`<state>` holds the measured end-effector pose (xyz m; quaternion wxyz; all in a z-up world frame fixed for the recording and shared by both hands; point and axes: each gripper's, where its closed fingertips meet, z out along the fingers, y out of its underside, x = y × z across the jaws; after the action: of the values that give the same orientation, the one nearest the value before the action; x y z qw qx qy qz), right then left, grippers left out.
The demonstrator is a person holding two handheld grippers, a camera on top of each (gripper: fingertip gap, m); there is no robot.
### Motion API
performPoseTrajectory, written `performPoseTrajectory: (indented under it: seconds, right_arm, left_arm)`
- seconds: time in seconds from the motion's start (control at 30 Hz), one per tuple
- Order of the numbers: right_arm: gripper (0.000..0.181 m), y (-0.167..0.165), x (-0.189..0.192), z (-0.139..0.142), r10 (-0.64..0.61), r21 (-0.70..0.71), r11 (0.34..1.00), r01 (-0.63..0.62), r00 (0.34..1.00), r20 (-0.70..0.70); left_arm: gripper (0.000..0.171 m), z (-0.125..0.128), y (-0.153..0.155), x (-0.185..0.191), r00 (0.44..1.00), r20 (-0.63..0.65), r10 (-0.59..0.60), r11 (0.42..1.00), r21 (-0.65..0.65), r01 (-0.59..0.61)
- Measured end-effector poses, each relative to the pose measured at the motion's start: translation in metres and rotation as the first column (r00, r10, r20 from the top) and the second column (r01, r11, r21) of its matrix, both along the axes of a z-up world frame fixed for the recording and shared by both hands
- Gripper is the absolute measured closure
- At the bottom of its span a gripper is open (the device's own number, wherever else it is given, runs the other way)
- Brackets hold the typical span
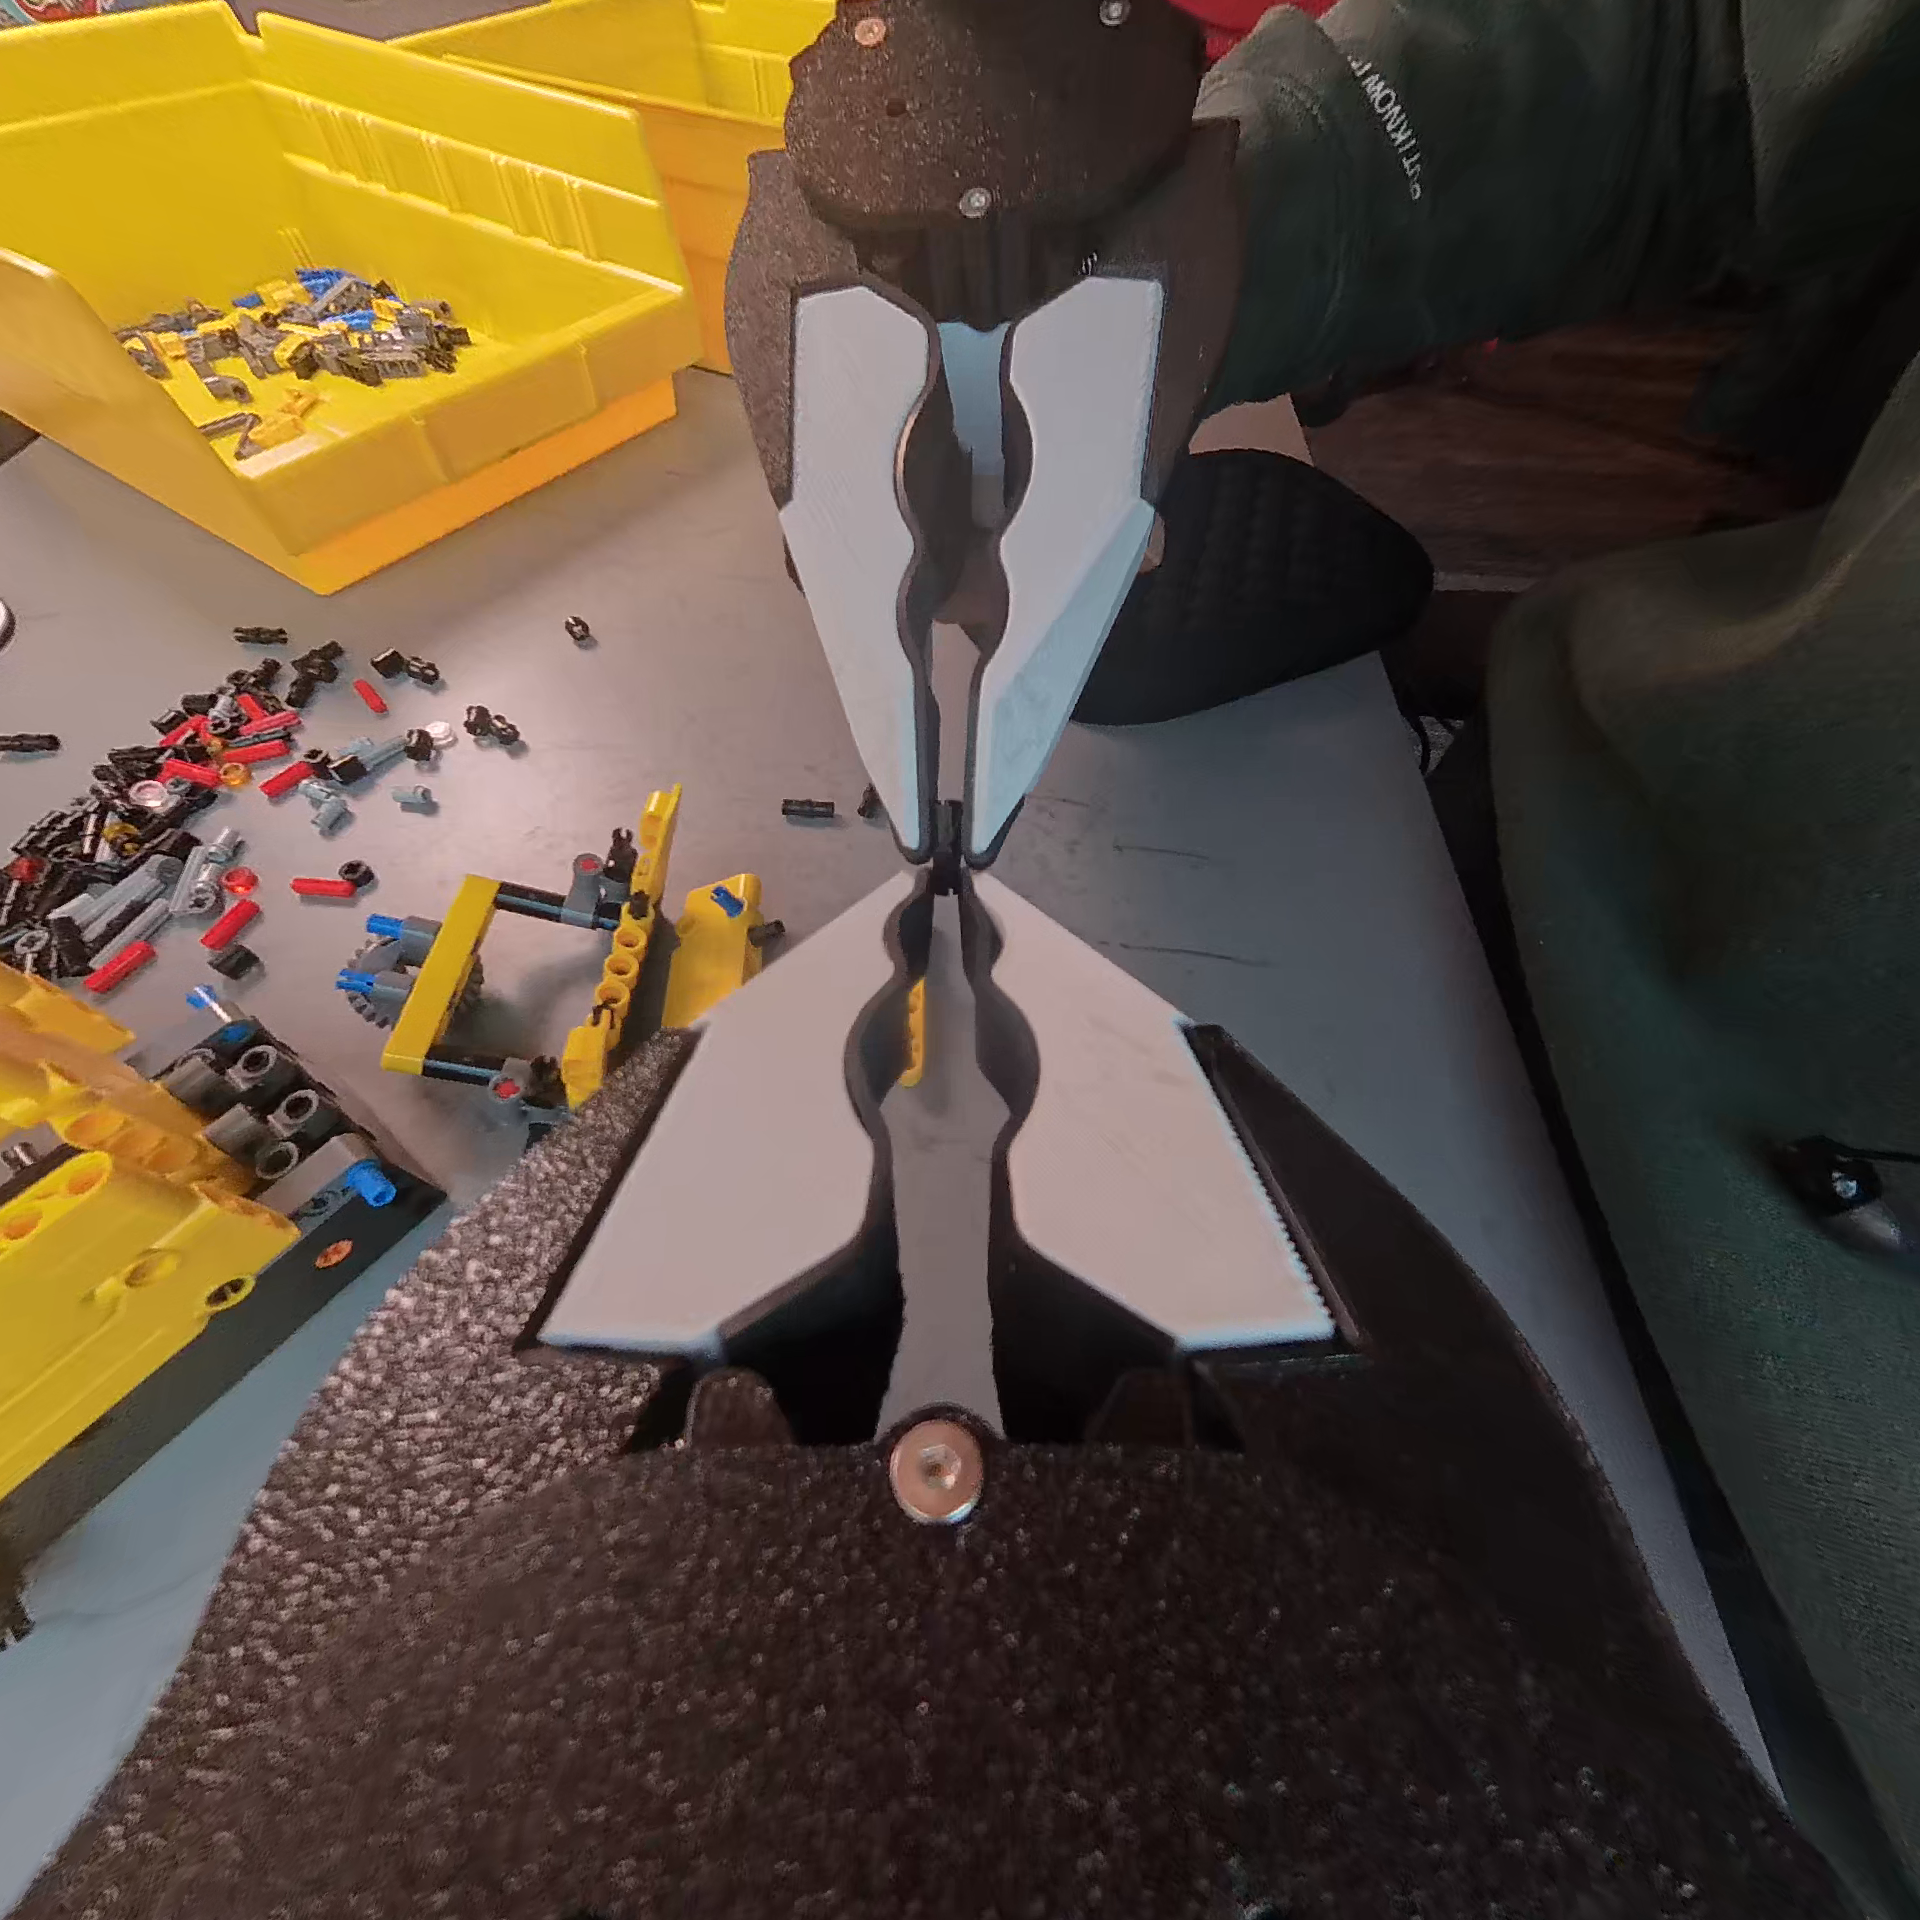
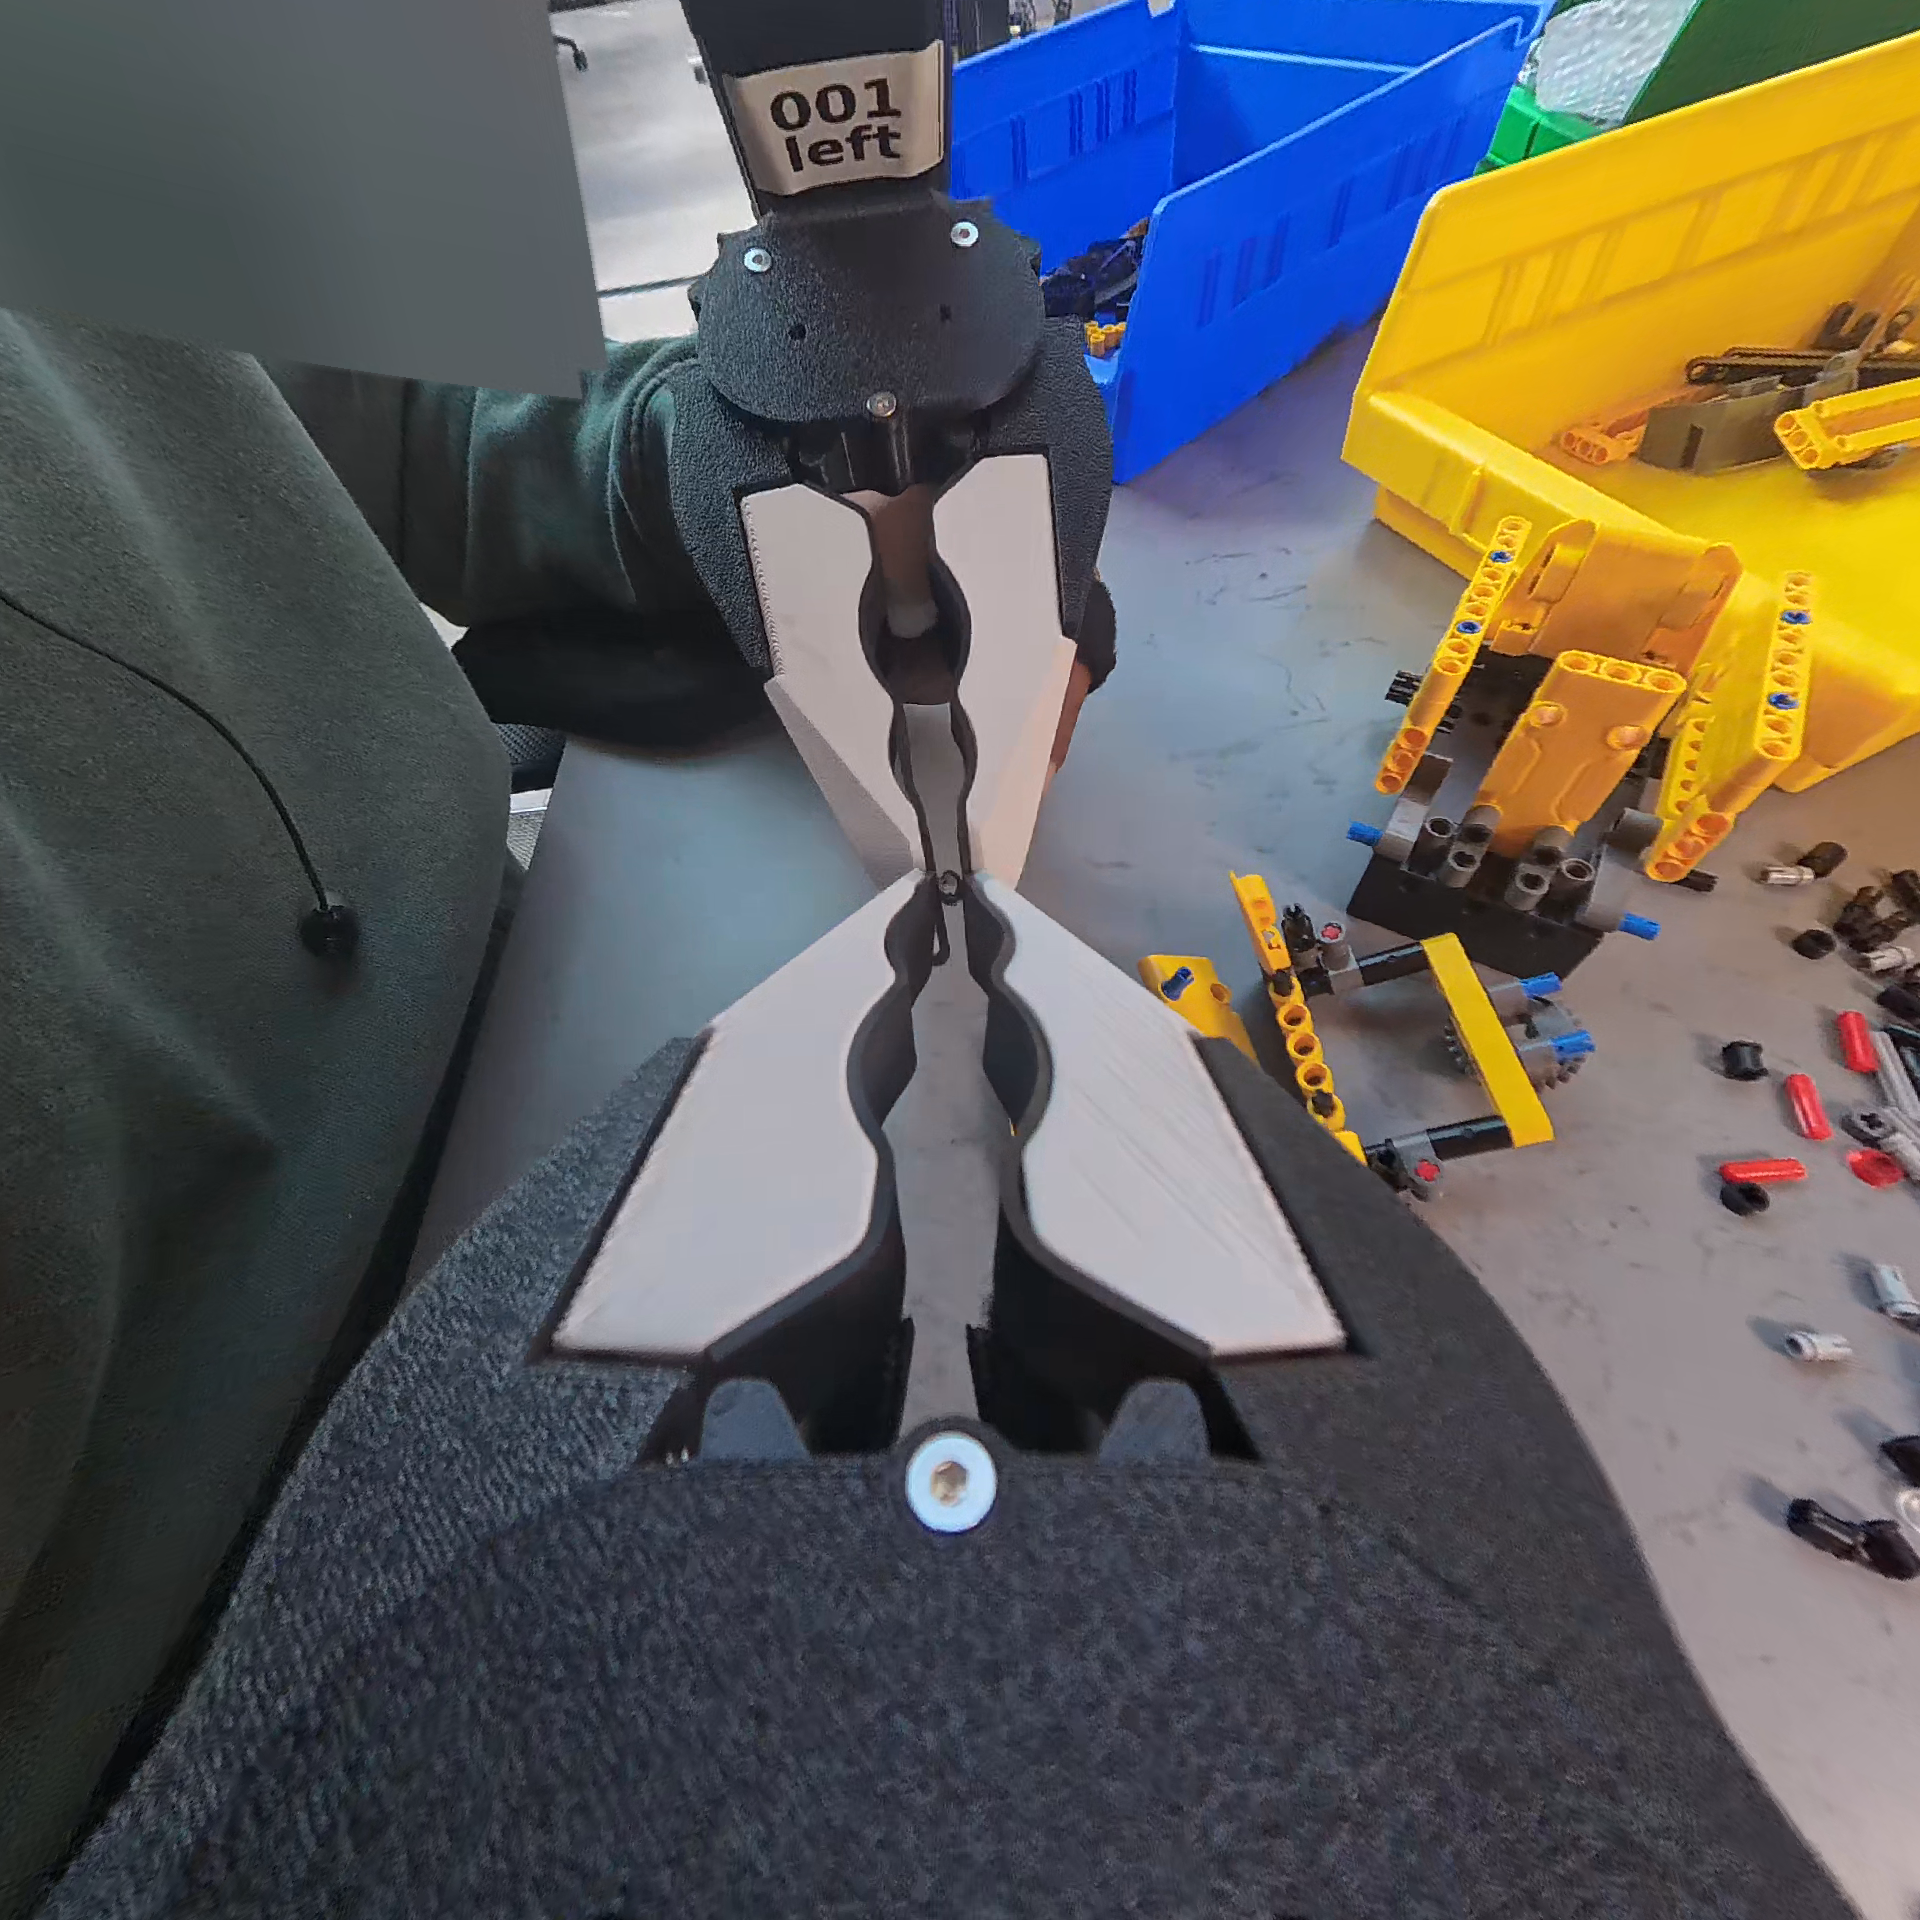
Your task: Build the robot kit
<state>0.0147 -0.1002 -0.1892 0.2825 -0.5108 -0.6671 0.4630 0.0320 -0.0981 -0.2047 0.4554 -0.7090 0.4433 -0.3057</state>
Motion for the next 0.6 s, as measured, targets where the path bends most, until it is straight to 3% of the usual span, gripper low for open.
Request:
performPoseTrajectory:
  seconds: [0.3,0.6]
  right_arm:
    - [0.168,-0.004,0.005,-0.009,0.054,0.096,0.993,-0.063,0.994,0.091]
    - [0.177,-0.001,0.005,-0.017,0.086,0.204,0.971,-0.121,0.982,0.170]
  left_arm:
    - [0.169,-0.010,-0.002,0.002,0.999,-0.052,-0.012,1.000,-0.016,0.012]
    - [0.169,-0.017,-0.002,0.002,0.996,-0.084,-0.019,0.999,-0.033,0.017]
